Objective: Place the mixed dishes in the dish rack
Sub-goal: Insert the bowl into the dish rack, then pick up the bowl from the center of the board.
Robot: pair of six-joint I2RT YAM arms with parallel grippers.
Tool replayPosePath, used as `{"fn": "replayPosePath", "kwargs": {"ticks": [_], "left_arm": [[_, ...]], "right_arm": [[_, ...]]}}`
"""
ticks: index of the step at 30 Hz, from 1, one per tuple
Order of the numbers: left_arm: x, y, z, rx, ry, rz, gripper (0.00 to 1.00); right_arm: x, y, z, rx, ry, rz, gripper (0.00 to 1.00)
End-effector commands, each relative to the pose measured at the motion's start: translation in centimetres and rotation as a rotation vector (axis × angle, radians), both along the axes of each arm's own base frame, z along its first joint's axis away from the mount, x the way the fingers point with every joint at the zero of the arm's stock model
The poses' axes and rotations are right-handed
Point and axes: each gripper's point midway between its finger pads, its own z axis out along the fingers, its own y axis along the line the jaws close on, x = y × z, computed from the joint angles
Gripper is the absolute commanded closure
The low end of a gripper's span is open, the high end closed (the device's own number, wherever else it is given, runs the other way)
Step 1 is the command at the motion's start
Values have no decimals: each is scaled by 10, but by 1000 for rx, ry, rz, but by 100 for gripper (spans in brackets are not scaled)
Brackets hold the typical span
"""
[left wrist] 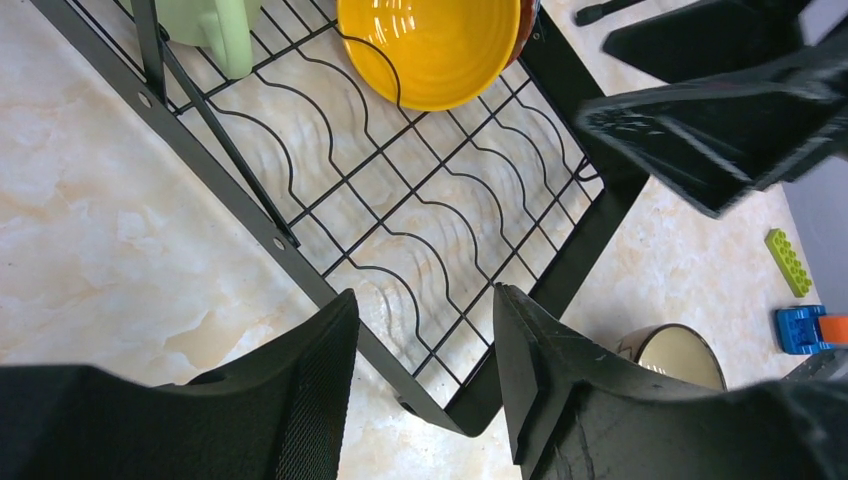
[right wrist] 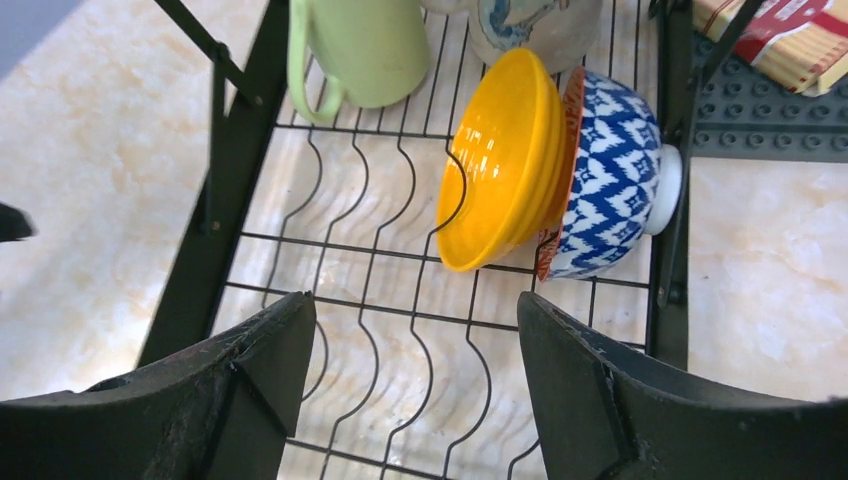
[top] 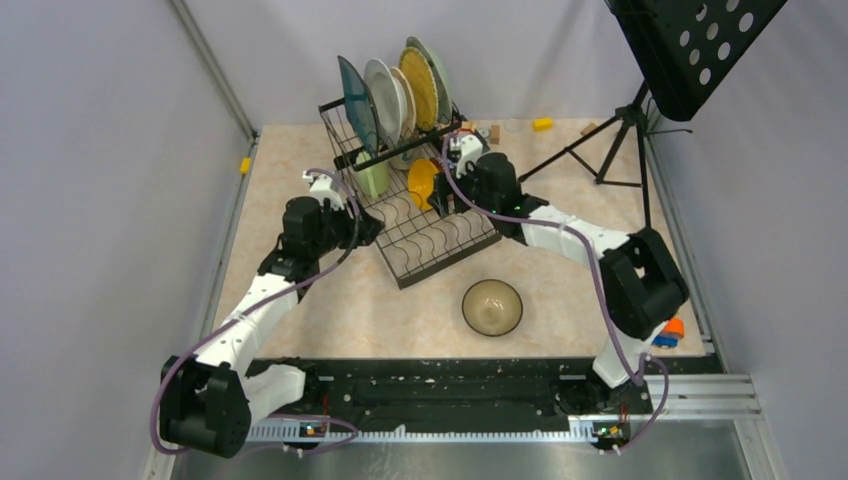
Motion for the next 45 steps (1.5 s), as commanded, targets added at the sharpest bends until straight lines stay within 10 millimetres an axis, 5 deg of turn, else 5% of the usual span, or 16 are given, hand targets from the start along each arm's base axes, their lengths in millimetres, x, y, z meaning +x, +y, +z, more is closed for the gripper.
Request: {"fn": "replayPosePath", "kwargs": {"ticks": [1,10,19,30,41,45], "left_arm": [[4,-2,14,-29,-45,2,43],[4,-2,20,-34,-60,-1,37],[0,-15,32,-58,-98,-91,36],[-5,-25,33,-53,-101,-172,34],[-7,-30,29,-55,-91,-215,34],[-9,-33,28,-56,-86,-240,34]], "right_arm": [[-8,-9,63,139,-121,-41,25],[-29,-82,58,212,-67,-381,18],[-73,-139,6,270,208,-621,22],[-146,-145,-63,341,486,-604,35],[-173,-127,-64,351,562,-445,28],[-185,-128,-81,285,631,-430,27]]}}
